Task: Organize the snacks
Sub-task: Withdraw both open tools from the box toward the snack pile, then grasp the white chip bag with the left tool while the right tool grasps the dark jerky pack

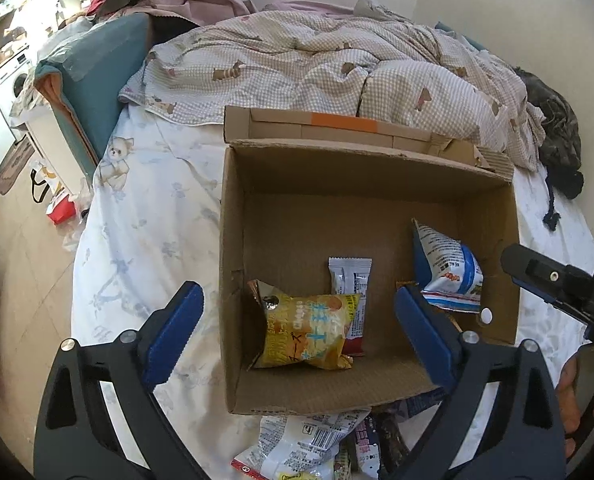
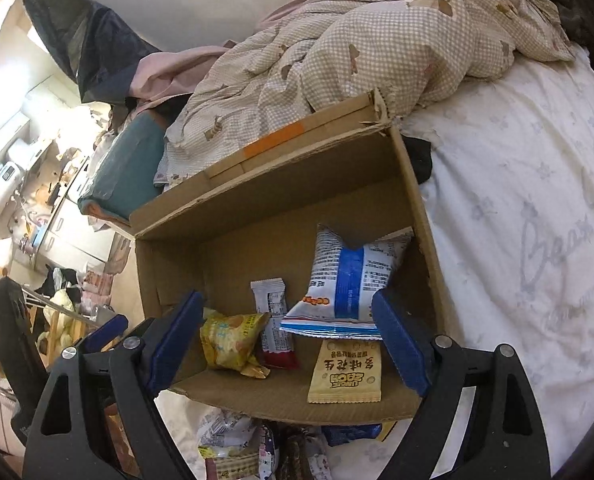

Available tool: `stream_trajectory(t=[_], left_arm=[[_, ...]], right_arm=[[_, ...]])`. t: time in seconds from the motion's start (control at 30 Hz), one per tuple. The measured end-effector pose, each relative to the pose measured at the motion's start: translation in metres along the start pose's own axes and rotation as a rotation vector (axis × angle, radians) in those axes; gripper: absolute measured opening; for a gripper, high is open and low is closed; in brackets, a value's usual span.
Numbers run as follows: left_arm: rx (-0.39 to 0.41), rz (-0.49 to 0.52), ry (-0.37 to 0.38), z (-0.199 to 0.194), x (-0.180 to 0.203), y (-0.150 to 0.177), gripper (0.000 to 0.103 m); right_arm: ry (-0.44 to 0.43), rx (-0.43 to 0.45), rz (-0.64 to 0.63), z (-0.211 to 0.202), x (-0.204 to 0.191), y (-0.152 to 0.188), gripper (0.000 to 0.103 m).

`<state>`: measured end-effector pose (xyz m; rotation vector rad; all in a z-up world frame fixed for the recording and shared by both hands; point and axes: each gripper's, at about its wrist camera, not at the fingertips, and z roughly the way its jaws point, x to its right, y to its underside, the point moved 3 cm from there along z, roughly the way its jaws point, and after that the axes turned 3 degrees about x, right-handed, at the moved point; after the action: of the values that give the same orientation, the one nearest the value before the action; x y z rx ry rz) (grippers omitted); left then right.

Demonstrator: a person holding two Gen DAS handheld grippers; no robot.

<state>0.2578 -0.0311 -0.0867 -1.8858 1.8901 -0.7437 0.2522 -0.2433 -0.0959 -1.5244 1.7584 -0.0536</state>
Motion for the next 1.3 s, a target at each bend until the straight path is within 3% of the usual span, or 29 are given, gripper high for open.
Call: stream_trajectory(t=[0.47,0.77,1.3], left_arm=[[0.087,-0.054,-0.005,-0.054,-0.023,0.003,0.095],[0.081,-0.100,0.015,-0.089,-0.040,0.031,0.095],[-0.075,-0.211,0.035,-0.082,-0.058,0.082,0.096]], right_arm=[[-0.019,0.022,-0.014,-0.037,-0.010,0.021,0.089],[-0.016,0.027,-0.014,-0.073,-0.009,0.054,0.089],[0.020,0.001,0.045,-0.101,0.009,0.097,0.089]])
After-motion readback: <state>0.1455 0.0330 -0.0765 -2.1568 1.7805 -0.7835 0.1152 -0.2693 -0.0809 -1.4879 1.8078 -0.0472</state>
